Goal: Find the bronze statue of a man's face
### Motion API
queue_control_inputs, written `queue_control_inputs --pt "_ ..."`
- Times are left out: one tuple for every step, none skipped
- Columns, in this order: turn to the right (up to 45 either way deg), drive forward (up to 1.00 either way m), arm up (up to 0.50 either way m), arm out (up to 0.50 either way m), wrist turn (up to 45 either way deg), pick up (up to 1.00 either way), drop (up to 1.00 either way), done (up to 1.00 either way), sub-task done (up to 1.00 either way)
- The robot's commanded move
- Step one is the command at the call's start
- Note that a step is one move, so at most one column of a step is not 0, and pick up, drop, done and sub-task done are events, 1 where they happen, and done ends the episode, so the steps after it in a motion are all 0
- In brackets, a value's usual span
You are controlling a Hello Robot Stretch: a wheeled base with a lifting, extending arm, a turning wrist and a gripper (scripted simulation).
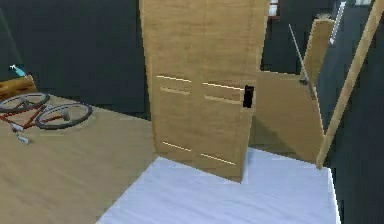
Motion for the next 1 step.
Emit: queue_control_inputs --pt "-45.0 0.0 0.0 0.0 0.0 0.0 0.0 0.0 0.0"
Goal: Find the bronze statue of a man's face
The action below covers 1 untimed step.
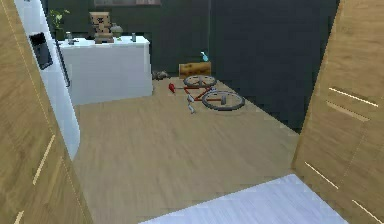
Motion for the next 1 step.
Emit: queue_control_inputs --pt "-6.0 0.0 0.0 0.0 0.0 0.0 0.0 0.0 0.0"
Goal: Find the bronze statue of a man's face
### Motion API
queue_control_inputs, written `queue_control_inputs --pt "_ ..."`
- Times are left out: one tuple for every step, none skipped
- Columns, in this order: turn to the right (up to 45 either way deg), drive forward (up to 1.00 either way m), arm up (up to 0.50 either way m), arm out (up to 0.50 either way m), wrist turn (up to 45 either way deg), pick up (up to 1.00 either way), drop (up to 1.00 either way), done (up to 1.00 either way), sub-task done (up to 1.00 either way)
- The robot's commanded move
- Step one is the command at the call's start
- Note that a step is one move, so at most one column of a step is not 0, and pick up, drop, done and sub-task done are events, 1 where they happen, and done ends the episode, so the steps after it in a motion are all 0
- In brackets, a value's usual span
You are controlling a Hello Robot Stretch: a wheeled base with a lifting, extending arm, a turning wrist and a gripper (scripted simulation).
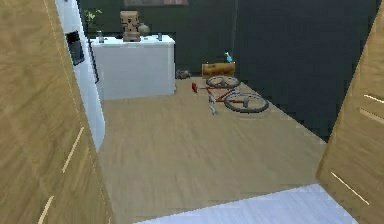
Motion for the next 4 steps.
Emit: queue_control_inputs --pt "0.0 1.0 0.0 0.0 0.0 0.0 0.0 0.0 0.0" --pt "0.0 1.0 0.0 0.0 0.0 0.0 0.0 0.0 0.0" --pt "-3.0 0.0 0.0 0.0 0.0 0.0 0.0 0.0 0.0" --pt "0.0 1.0 0.0 0.0 0.0 0.0 0.0 0.0 0.0"
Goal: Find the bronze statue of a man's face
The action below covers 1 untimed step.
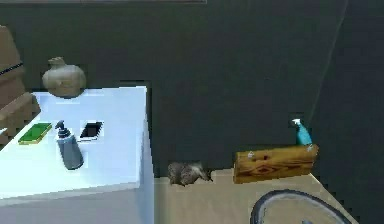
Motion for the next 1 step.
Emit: queue_control_inputs --pt "0.0 0.4 0.0 0.0 0.0 0.0 0.0 0.0 0.0"
